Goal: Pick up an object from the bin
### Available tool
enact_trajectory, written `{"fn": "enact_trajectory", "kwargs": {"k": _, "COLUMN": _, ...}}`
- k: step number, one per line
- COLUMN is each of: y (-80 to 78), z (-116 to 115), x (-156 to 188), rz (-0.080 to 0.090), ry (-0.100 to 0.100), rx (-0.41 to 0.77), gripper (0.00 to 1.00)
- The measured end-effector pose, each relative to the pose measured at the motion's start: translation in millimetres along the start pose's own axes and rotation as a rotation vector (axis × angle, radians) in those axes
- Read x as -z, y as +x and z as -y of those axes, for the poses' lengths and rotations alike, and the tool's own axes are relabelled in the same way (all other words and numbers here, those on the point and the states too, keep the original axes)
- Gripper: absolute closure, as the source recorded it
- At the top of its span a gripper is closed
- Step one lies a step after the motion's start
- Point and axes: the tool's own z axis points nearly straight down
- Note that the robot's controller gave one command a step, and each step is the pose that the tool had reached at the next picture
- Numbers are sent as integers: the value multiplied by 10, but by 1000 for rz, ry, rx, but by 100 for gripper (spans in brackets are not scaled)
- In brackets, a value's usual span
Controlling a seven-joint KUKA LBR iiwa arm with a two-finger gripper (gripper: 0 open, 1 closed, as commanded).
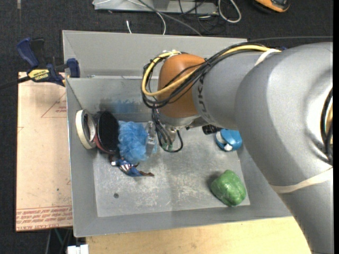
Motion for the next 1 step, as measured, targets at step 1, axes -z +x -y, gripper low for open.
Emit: {"fn": "enact_trajectory", "kwargs": {"k": 1, "y": 59, "z": -67, "x": 0, "rz": 4, "ry": 2, "rx": 2, "gripper": 100}}
